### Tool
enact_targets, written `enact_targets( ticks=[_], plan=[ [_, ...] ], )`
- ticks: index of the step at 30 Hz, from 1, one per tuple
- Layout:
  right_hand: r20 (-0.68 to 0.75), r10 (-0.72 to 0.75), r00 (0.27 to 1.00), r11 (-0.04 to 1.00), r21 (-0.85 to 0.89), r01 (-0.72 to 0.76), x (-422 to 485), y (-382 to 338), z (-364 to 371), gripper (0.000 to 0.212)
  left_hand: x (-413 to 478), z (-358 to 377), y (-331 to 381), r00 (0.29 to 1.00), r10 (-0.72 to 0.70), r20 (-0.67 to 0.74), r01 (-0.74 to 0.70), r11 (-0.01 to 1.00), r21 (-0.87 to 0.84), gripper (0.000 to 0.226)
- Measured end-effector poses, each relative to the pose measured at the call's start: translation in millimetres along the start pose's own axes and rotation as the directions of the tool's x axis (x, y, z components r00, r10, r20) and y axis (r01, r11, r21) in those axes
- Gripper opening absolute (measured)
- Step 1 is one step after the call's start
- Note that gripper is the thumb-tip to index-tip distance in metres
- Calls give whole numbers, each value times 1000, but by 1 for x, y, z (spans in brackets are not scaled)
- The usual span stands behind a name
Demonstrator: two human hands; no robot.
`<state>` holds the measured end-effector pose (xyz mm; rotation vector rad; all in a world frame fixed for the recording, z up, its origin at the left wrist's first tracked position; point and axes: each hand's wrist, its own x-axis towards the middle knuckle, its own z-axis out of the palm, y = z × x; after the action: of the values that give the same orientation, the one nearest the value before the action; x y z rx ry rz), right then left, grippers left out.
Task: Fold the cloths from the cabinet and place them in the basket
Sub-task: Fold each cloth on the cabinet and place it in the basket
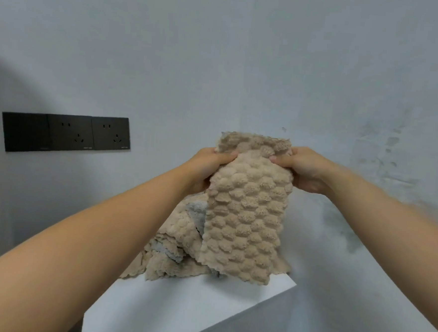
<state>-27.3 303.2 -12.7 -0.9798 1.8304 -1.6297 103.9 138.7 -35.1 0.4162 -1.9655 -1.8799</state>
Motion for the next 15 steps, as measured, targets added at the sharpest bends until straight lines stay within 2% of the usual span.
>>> enact_targets(
  ticks=[1,2,4,6,8,10,11,13,15],
  plan=[
    [24,33,999,999,23,-34,-2,2,2,6,-1,-3,-1,999,-22,27,22,1000,-2,47],
    [64,76,995,995,52,-79,-2,3,3,11,-1,-8,-2,997,-47,61,47,999,-12,47],
    [179,152,972,973,146,-179,-6,6,5,21,-2,-17,-6,980,-117,160,126,991,-46,38],
    [267,194,944,943,214,-254,-7,10,10,19,-6,-26,-10,939,-203,278,226,973,-54,28],
    [290,235,928,949,139,-284,-6,17,14,23,-7,-36,-16,909,-266,320,279,960,7,23],
    [265,238,934,971,-60,-230,1,24,19,20,-7,-42,-20,924,-289,252,261,955,137,18],
    [213,227,950,967,-169,-193,6,27,22,20,-4,-44,-21,952,-256,171,218,953,212,16],
    [47,115,992,945,-313,-94,18,26,30,19,3,-46,-17,995,-94,-44,103,944,313,11],
    [-101,-94,990,950,-305,59,31,16,40,13,17,-50,-5,960,158,-231,-64,928,366,10]
  ],
)
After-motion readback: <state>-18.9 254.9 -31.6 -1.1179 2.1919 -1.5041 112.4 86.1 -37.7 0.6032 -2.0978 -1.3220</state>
